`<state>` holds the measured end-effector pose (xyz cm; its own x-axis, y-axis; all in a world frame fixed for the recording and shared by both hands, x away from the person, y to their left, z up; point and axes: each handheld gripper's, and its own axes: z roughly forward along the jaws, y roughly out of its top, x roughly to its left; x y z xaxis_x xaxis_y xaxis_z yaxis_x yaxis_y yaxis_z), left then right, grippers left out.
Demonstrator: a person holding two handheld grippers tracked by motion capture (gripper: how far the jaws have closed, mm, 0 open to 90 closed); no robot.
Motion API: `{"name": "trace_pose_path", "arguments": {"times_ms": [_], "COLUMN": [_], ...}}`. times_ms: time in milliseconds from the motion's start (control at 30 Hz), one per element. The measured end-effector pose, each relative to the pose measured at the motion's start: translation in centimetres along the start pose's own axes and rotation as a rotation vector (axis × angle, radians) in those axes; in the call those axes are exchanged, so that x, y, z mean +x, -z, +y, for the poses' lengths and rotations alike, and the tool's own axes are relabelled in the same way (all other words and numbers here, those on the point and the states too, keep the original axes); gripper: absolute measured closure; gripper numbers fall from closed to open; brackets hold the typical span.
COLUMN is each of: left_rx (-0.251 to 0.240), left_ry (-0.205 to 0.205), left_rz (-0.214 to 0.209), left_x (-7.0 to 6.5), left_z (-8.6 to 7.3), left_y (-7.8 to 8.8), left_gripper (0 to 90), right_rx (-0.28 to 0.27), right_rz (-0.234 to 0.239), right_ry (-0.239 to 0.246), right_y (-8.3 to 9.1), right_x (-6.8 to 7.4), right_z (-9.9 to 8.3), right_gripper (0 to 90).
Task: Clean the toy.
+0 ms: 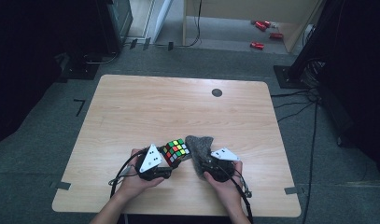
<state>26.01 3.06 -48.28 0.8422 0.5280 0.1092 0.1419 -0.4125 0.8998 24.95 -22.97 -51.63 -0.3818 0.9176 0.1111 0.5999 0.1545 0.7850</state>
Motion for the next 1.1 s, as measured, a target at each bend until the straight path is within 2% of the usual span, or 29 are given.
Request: {"name": "trace_pose_path", "arguments": {"times_ms": [100, 133, 233, 333, 367, 433, 500, 600, 700, 733, 833, 900, 933, 1033, 1100], "left_rx": [0.007, 0.008, 0.017, 0.029, 0.032, 0.04, 0.047, 0.055, 0.066, 0.059, 0.037, 0.036, 0.038, 0.054, 0.05], "left_ry": [-0.006, -0.006, -0.009, -0.022, -0.031, -0.045, -0.063, -0.092, -0.117, -0.111, -0.086, -0.081, -0.08, -0.094, -0.096], "left_rz": [-0.004, -0.005, -0.007, -0.012, -0.013, -0.023, -0.031, -0.042, -0.023, -0.028, -0.034, -0.039, -0.038, -0.032, -0.038], "left_x": [-0.1, -0.1, -0.2, -0.5, -0.7, -1.2, -1.7, -2.4, -2.7, -2.7, -2.4, -2.2, -2.3, -2.6, -2.7], "left_z": [-0.1, -0.1, -0.2, -0.3, -0.3, -0.2, -0.1, 0.0, 0.2, 0.2, 0.4, 0.4, 0.4, 0.3, 0.4], "left_y": [-0.1, -0.2, -0.3, -0.6, -0.7, -1.0, -1.3, -1.6, -1.6, -1.4, -1.1, -1.2, -1.3, -1.6, -1.6], "left_gripper": [35.2, 35.1, 35.2, 35.2, 35.2, 35.2, 35.2, 35.2, 35.2, 35.2, 35.2, 35.2, 35.2, 35.2, 35.3], "right_rx": [-0.021, -0.039, -0.115, -0.208, -0.25, -0.305, -0.333, -0.332, -0.311, -0.306, -0.277, -0.267, -0.267, -0.29, -0.305], "right_rz": [0.034, 0.037, 0.078, 0.127, 0.163, 0.214, 0.253, 0.292, 0.264, 0.248, 0.206, 0.214, 0.214, 0.225, 0.252], "right_ry": [-0.021, -0.032, -0.06, -0.076, -0.082, -0.064, -0.037, 0.002, 0.027, 0.022, -0.048, -0.085, -0.085, -0.025, -0.008], "right_y": [0.5, 0.8, 2.1, 3.7, 4.4, 5.3, 5.9, 6.2, 5.8, 5.6, 5.0, 5.0, 5.0, 5.6, 5.9], "right_x": [-0.4, -0.6, -0.9, -0.7, -0.3, 0.7, 2.0, 3.9, 4.6, 4.3, 2.7, 2.1, 2.1, 3.4, 4.1], "right_z": [0.1, 0.2, 0.8, 1.5, 1.9, 2.5, 2.9, 3.2, 3.2, 3.1, 2.7, 2.5, 2.5, 2.9, 3.2], "right_gripper": [74.3, 75.7, 77.1, 77.0, 76.9, 76.8, 76.6, 76.4, 76.5, 76.6, 76.7, 76.7, 76.7, 76.4, 76.3]}}
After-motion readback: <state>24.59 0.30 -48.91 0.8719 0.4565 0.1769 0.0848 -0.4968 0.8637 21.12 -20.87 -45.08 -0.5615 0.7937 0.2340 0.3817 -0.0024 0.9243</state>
